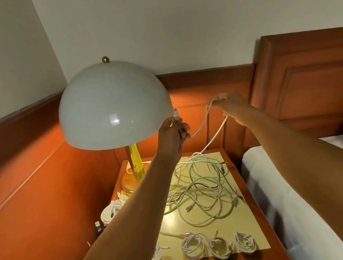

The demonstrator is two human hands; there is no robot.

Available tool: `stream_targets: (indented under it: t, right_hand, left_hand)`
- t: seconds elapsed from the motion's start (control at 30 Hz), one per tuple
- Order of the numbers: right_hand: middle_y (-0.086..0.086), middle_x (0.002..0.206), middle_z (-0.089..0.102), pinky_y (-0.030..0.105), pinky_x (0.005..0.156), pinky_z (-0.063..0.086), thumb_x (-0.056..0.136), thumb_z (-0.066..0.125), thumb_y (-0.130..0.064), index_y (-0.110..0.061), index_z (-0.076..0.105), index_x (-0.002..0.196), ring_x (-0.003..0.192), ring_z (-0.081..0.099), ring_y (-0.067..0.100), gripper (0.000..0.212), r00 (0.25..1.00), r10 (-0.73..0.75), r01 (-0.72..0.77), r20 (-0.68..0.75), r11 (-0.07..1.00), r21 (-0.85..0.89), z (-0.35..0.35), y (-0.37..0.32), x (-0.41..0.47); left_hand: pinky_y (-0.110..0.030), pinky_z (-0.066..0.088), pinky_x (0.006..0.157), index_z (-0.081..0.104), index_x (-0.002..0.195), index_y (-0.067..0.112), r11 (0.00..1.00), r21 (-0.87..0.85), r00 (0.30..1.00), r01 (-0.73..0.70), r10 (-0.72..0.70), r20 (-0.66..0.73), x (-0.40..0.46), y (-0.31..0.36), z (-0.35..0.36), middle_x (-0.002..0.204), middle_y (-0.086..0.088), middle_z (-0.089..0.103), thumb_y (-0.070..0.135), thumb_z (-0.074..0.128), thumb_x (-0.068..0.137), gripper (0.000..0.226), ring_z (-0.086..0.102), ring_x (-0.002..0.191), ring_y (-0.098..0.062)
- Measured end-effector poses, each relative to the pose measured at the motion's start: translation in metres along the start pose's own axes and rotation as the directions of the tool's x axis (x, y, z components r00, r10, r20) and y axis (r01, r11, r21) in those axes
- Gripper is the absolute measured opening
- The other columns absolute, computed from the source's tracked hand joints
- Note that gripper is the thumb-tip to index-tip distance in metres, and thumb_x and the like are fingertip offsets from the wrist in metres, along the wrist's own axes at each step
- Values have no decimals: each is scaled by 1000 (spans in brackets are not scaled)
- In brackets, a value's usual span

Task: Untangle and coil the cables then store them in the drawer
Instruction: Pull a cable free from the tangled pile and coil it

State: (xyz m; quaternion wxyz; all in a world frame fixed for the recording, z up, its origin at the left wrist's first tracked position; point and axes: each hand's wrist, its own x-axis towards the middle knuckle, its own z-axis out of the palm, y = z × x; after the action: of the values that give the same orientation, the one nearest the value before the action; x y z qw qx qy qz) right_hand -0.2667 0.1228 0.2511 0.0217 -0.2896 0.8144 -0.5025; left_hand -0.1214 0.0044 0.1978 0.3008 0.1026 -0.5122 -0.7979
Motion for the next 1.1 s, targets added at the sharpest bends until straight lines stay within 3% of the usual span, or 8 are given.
stream_targets:
  t: [0.13,0.23,0.4,0.63,0.73,0.8,0.9,1.1]
  right_hand:
    - [-8,62,52,27,72,38,97,48,-9,-4,68,84,61,47,9,24,970,-15,0,242,998,60,-6,23,-45]
    - [-13,85,66,30,82,43,101,48,-20,-11,72,92,84,60,4,27,897,24,75,442,976,-204,0,60,-87]
    - [6,70,60,31,63,38,95,53,-25,1,67,80,71,54,23,33,894,189,64,407,845,-531,18,101,-101]
    - [-3,57,53,23,55,38,101,48,-15,-9,68,112,52,44,7,23,854,242,-200,460,970,-139,53,117,-145]
    - [-16,65,64,16,64,42,101,50,-19,-11,70,107,63,55,-4,23,867,229,-184,443,972,-143,55,114,-139]
    - [-3,84,64,25,75,41,99,54,-23,-14,73,94,84,57,10,21,903,211,-143,375,969,-200,49,109,-118]
    - [4,65,51,27,59,36,94,62,-27,-7,67,78,62,45,18,25,953,152,-81,263,961,-263,38,76,-89]
    - [-3,58,43,28,60,36,87,58,-60,-14,44,61,53,39,13,54,949,-207,315,237,584,-748,19,-8,-66]
  left_hand:
    - [-26,43,55,50,96,13,998,-37,998,58,-59,-37,-2,6,-4,54,0,57,16,40,103,12,51,47,-12]
    - [-23,42,49,49,93,16,993,-86,996,78,-81,-29,-4,12,-3,48,3,41,18,38,104,16,39,40,-12]
    - [-23,24,46,54,87,11,979,77,977,191,-197,87,-24,-5,10,46,6,30,18,44,102,20,27,39,-8]
    - [-23,33,49,58,75,9,954,58,950,295,-299,90,-41,0,1,48,2,46,23,46,101,32,40,41,-9]
    - [-16,40,40,58,72,4,945,97,939,313,-323,119,-56,12,-5,45,1,50,16,45,100,33,47,38,-9]
    - [-13,38,37,58,73,3,939,133,929,318,-336,154,-65,13,-11,47,-1,53,12,44,99,31,50,40,-10]
    - [-22,49,44,63,79,-3,933,236,923,271,-321,211,-74,5,-20,57,-9,62,9,48,98,27,57,44,-16]
    - [-30,52,60,67,84,-3,849,506,931,151,-294,216,-71,-11,-25,70,-13,70,14,47,101,32,65,57,-22]
